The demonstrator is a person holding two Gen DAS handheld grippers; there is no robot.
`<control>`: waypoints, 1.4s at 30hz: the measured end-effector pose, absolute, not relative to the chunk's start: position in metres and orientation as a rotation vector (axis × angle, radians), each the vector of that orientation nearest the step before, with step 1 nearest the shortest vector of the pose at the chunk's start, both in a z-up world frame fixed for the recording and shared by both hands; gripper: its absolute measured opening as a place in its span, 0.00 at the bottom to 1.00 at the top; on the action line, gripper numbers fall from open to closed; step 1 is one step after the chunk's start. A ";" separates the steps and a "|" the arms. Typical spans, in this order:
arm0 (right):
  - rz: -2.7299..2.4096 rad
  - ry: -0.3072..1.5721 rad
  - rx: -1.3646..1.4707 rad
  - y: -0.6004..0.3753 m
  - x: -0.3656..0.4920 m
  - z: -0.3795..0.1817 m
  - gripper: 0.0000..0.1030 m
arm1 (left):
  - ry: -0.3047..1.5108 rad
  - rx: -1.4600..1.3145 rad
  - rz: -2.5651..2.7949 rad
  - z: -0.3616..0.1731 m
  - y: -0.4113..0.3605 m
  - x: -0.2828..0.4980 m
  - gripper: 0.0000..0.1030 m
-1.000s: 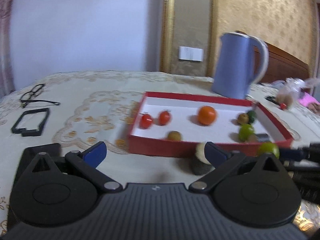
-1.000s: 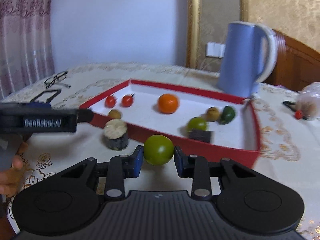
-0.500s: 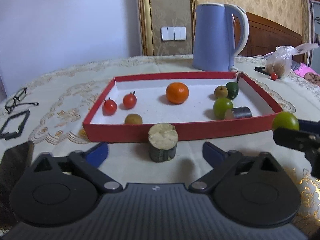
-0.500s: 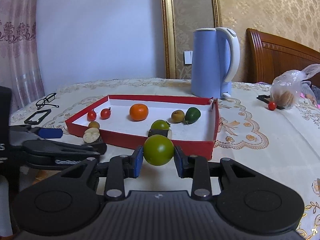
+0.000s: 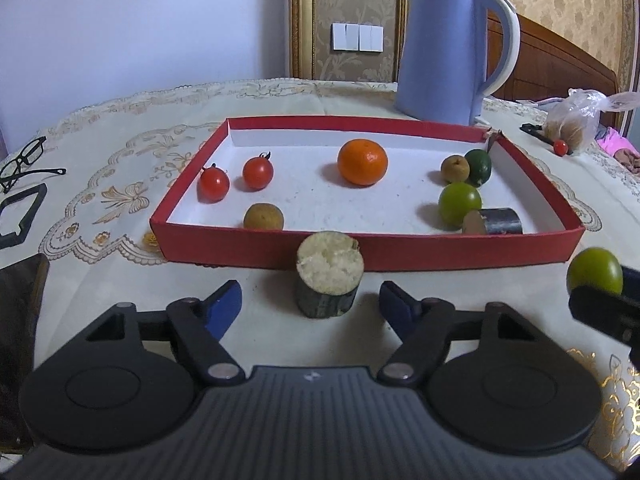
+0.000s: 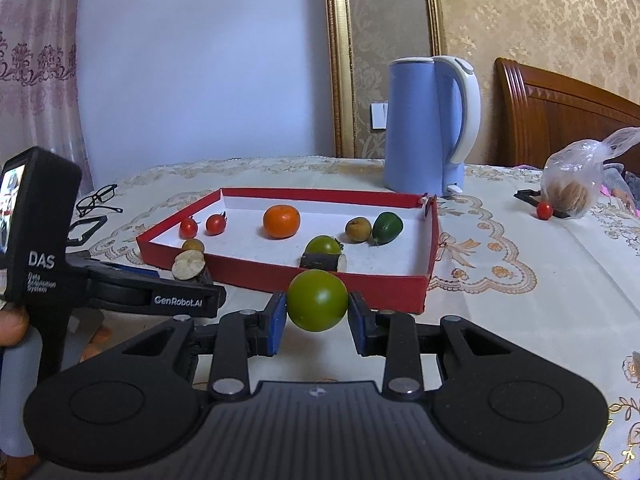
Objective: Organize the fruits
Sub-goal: 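Grasp the cut log slice with left tool while right tool holds green tomato, then release the log slice into the red box with left tool while right tool holds tomato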
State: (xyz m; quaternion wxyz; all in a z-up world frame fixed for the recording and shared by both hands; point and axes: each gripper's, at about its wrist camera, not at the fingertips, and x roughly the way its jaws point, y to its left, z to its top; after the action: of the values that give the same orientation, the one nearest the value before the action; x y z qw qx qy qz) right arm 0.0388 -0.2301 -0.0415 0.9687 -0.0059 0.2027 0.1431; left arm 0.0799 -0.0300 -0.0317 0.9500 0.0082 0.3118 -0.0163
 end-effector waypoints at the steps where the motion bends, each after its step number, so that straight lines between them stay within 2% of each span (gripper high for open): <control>1: 0.290 0.411 -0.012 -0.230 0.039 -0.042 0.32 | 0.635 0.016 -0.033 -0.031 -0.030 0.080 0.64; 2: 0.291 0.412 -0.013 -0.230 0.039 -0.043 0.32 | 0.636 0.017 -0.033 -0.031 -0.030 0.081 0.62; 4: 0.289 0.412 -0.012 -0.230 0.038 -0.043 0.32 | 0.638 0.012 -0.035 -0.029 -0.030 0.081 0.46; 7: 0.289 0.411 -0.008 -0.231 0.038 -0.043 0.32 | 0.641 -0.002 -0.052 -0.027 -0.029 0.082 0.30; 27: 0.303 0.406 -0.006 -0.231 0.037 -0.043 0.32 | 0.584 -0.001 -0.045 -0.005 -0.027 0.067 0.30; 42: 0.314 0.396 -0.001 -0.232 0.033 -0.040 0.32 | 0.510 0.089 0.039 0.019 -0.032 0.090 0.30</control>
State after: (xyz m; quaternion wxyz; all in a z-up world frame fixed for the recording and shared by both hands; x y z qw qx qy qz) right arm 0.0330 -0.2322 -0.0405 0.9683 -0.0005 0.1957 0.1554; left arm 0.0898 -0.0320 0.0186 0.9665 0.0438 0.2522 0.0194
